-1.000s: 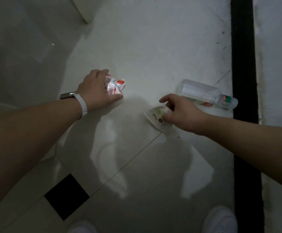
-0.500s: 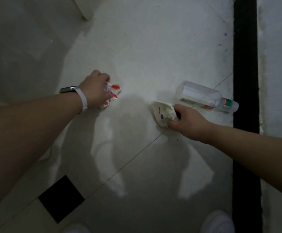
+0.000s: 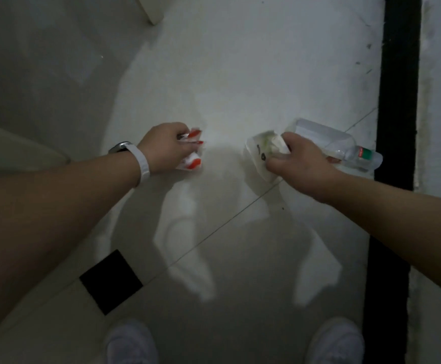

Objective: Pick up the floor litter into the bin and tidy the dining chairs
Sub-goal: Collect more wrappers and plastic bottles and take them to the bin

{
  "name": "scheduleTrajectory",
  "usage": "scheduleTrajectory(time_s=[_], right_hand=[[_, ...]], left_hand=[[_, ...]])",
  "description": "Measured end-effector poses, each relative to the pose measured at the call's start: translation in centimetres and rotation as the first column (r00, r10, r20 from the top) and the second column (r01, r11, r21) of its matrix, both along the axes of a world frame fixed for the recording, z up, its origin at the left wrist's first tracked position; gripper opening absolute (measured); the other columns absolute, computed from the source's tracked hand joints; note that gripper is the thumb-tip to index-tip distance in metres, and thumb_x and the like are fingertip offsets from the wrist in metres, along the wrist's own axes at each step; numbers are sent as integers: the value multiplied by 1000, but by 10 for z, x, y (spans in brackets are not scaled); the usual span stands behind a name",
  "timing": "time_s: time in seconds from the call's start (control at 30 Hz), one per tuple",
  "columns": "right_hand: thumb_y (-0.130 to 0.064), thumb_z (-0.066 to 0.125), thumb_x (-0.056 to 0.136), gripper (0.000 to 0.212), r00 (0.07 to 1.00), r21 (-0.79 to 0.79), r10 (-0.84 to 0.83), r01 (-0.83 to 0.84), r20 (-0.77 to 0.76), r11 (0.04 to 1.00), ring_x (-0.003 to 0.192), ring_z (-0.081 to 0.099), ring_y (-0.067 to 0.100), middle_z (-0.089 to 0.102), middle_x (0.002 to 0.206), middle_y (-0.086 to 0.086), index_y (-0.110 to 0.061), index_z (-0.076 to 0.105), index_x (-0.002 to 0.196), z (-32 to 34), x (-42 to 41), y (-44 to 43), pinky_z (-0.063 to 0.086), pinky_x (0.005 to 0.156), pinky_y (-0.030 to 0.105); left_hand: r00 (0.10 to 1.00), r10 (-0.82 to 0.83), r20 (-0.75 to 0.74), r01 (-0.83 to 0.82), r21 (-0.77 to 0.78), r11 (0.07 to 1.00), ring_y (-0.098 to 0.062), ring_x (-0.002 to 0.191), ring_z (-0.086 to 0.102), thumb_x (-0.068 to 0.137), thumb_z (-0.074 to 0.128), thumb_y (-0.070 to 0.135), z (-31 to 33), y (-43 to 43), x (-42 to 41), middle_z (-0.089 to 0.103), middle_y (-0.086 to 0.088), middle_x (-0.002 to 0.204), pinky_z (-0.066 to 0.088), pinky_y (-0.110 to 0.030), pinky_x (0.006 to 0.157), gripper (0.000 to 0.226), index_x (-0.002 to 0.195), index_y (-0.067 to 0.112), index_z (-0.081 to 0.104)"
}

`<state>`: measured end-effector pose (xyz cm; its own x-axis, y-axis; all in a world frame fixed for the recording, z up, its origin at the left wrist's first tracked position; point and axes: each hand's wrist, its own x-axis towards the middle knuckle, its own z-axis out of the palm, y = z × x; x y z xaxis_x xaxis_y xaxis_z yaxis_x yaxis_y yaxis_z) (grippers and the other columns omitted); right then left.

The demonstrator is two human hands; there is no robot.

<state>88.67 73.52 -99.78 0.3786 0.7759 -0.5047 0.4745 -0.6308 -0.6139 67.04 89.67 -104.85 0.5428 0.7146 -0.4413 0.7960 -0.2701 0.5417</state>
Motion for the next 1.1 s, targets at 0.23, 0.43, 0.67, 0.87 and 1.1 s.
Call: scheduleTrajectory(time_s=[0.23,0.43,0.67,0.87,1.1], right_hand=[[-18,64,82,14,999,34,-47,47,-2,998,69,56,19,63,82,10,-9,60,92,86,-10,-17,43,59,31],[-13,64,85,16,959,99,-251,265,-132,959,67,51,3,58,82,-7,-19,56,98,212,-11,-44,37,49,10],[-10,65,84,15,922,152,-335,366,-195,918,60,50,-1,60,78,-8,-22,58,90,373,-26,-67,40,52,12],[-12,67,82,27,892,122,-370,411,-261,904,83,64,15,66,91,-8,-30,58,99,529,-57,-59,58,77,36],[-19,64,76,26,894,218,-267,359,-360,908,88,68,21,68,96,-1,-26,60,101,695,-75,-33,59,78,47]], left_hand=[[931,339,133,-303,-232,924,-17,69,54,88,73,30,82,-76,0,58,-6,73,45,-33,66,32,70,10,56],[742,630,229,-489,-458,742,-7,91,68,91,72,26,212,-123,21,70,6,108,53,-15,77,29,115,10,68],[595,753,281,-490,-616,617,-20,94,73,94,69,20,394,-155,31,74,-6,108,60,-36,83,22,113,10,70],[571,766,295,-513,-600,614,-22,89,74,95,66,17,579,-157,-7,76,-9,98,61,-42,84,12,103,10,71],[554,732,396,-546,-490,679,-18,80,74,94,67,19,740,-133,-49,75,-3,88,60,-35,73,11,100,11,70]])
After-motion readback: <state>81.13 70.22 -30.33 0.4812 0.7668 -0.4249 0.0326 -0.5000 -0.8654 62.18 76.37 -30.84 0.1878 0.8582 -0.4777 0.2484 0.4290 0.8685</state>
